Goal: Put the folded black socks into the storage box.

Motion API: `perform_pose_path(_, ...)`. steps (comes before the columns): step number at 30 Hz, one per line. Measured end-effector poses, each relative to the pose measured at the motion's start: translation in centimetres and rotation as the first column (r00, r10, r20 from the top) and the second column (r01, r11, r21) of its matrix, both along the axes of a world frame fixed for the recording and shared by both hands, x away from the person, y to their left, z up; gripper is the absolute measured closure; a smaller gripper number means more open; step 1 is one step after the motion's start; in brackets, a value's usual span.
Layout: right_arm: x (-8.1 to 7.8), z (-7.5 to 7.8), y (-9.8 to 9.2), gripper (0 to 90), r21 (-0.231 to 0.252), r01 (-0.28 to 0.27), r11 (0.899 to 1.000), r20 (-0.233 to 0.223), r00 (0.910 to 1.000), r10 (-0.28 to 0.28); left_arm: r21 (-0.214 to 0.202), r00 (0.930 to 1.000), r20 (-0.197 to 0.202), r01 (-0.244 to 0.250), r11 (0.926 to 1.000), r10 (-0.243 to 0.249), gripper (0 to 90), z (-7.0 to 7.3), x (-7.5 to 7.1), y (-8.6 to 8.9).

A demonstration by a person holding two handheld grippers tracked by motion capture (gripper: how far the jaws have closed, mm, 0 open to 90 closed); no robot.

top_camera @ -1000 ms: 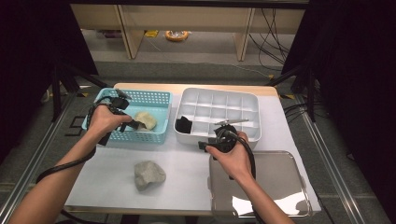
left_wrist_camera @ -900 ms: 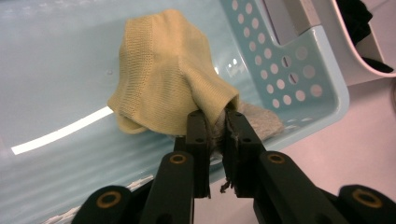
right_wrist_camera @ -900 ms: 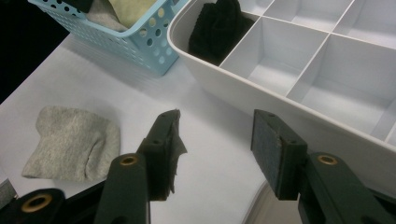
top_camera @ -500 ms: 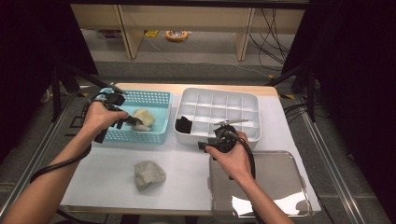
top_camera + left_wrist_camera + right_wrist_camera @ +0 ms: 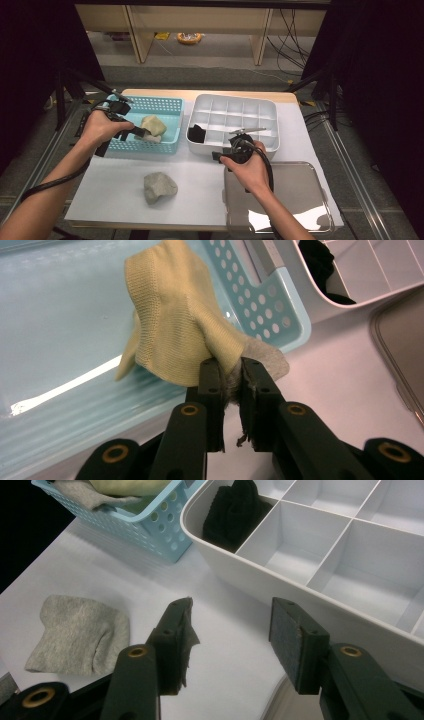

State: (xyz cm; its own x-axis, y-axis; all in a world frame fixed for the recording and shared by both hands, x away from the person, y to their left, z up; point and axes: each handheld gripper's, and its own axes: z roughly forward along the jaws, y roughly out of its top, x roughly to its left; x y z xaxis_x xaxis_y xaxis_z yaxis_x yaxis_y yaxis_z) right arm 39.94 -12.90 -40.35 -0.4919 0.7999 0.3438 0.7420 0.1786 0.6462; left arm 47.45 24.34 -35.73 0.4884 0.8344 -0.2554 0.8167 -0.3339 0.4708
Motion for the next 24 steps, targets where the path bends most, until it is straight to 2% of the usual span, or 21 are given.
perform_pose_path(2, 0.0, 0.0, 0.0, 52.2, -0.002, -0.002, 1.0, 0.003, 1.0, 0.002, 0.006, 0.9999, 0.0, 0.015, 0.9999, -0.015, 79.8, 0.3, -0.3, 0.1)
perform_pose_path(6, 0.1, 0.1, -0.1, 52.2, -0.022, 0.004, 1.0, 0.006, 1.0, -0.004, -0.011, 1.0, -0.001, -0.001, 0.9999, 0.001, 79.6, 0.4, -0.2, 0.1)
perform_pose_path(7, 0.0, 0.0, 0.1, 52.2, -0.014, 0.005, 1.0, 0.004, 1.0, -0.005, -0.007, 0.9999, -0.011, -0.001, 1.0, 0.001, 79.6, 0.5, 0.0, 0.2)
perform_pose_path(8, -0.1, 0.2, 0.2, 52.2, -0.012, 0.02, 1.0, -0.019, 0.9996, -0.02, -0.01, 1.0, -0.006, 0.0, 0.9999, -0.001, 79.6, 0.6, -0.1, 0.2)
perform_pose_path(9, -0.2, 0.2, 0.2, 52.1, -0.013, 0.019, 1.0, -0.02, 0.9996, -0.019, -0.01, 1.0, -0.006, 0.0, 0.9999, -0.001, 79.6, 0.6, -0.1, 0.2)
perform_pose_path(10, -0.3, 0.3, 0.1, 52.2, -0.012, 0.019, 1.0, -0.02, 0.9996, -0.019, -0.009, 0.9996, -0.014, 0.024, 0.9997, -0.024, 79.6, 0.8, -0.3, 0.3)
perform_pose_path(11, -0.1, 0.2, 0.0, 52.2, -0.015, -0.001, 1.0, -0.006, 1.0, 0.001, -0.008, 0.9996, -0.011, 0.027, 0.9996, -0.027, 79.5, 0.8, -0.5, 0.3)
perform_pose_path(13, 0.1, 0.1, -0.2, 52.1, -0.023, -0.005, 1.0, 0.0, 1.0, 0.005, -0.006, 0.9996, -0.006, 0.029, 0.9996, -0.029, 79.4, 0.8, -0.8, 0.4)
perform_pose_path(16, 0.0, 0.1, 0.0, 52.1, -0.014, 0.01, 1.0, 0.007, 0.9999, -0.01, -0.015, 0.9999, -0.009, 0.014, 0.9998, -0.014, 79.4, 0.7, -1.0, 0.5)
perform_pose_path(17, 0.1, 0.0, -0.1, 52.1, -0.01, -0.004, 1.0, 0.009, 1.0, 0.004, -0.002, 0.9995, -0.013, 0.03, 0.9995, -0.03, 79.3, 0.7, -1.0, 0.7)
perform_pose_path(19, 0.1, 0.1, -0.2, 52.1, -0.023, -0.006, 1.0, -0.003, 1.0, 0.006, -0.01, 0.9997, -0.012, 0.02, 0.9998, -0.02, 79.3, 0.6, -1.1, 0.6)
perform_pose_path(20, 0.0, 0.2, -0.1, 52.1, -0.017, -0.001, 1.0, -0.004, 1.0, 0.001, -0.002, 0.9991, -0.015, 0.04, 0.9992, -0.04, 79.3, 0.6, -1.2, 0.8)
perform_pose_path(23, 0.0, 0.2, -0.1, 52.1, -0.012, 0.012, 1.0, 0.011, 0.9999, -0.012, -0.021, 0.9998, 0.003, 0.018, 0.9996, -0.018, 79.4, 0.6, -1.6, 1.0)
perform_pose_path(24, 0.0, 0.2, -0.1, 52.2, -0.012, 0.012, 1.0, 0.01, 0.9999, -0.012, -0.013, 0.9994, -0.007, 0.034, 0.9993, -0.034, 79.4, 0.7, -1.4, 1.2)
